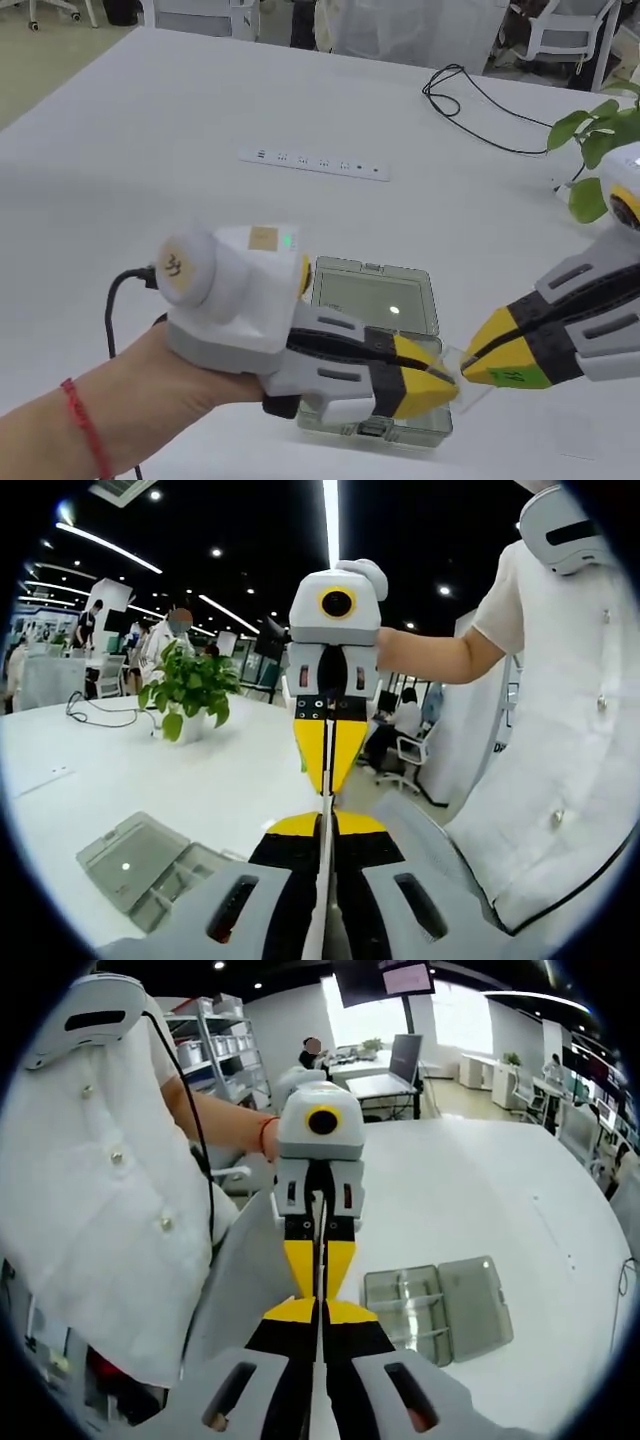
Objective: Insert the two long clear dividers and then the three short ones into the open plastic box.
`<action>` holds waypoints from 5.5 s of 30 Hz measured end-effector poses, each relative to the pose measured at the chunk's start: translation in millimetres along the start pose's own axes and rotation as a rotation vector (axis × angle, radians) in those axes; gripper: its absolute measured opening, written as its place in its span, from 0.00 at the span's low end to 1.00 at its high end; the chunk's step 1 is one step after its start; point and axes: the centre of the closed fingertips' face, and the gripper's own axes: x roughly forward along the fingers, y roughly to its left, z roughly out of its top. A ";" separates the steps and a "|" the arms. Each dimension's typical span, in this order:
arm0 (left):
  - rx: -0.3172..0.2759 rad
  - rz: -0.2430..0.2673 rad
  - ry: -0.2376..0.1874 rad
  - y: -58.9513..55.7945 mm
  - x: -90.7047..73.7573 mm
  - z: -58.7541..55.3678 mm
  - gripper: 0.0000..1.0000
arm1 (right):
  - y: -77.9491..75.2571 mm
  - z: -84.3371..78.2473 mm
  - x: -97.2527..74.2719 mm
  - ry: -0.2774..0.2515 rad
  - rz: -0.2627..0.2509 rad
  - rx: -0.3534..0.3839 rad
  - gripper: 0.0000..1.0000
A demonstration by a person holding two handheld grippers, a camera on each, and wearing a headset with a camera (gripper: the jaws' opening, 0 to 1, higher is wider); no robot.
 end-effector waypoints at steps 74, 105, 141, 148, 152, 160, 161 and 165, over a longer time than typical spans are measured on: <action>0.010 0.312 0.197 70.0 -82.1 -77.8 1.00 | -105.5 -66.1 76.9 0.034 -0.171 0.024 0.03; -0.010 0.306 0.190 70.3 -80.3 -80.5 1.00 | -107.5 -70.5 88.9 0.074 -0.159 -0.086 0.02; -0.018 0.307 0.187 70.2 -82.0 -83.0 1.00 | -115.9 -98.5 128.1 0.247 -0.133 -0.109 0.02; -0.019 0.304 0.187 69.6 -81.3 -83.2 1.00 | -115.4 -99.3 127.9 0.251 -0.139 -0.108 0.03; -0.020 0.302 0.189 68.7 -80.8 -83.5 1.00 | -115.5 -99.1 127.6 0.244 -0.148 -0.102 0.03; -0.019 0.304 0.187 68.1 -81.4 -82.5 1.00 | -114.6 -94.9 121.3 0.196 -0.167 -0.049 0.07; -0.019 0.305 0.188 68.0 -81.6 -82.5 1.00 | -115.1 -93.2 119.5 0.183 -0.173 -0.035 0.08; -0.019 0.307 0.186 67.6 -82.2 -81.9 1.00 | -116.5 -83.6 109.5 0.114 -0.196 0.016 0.10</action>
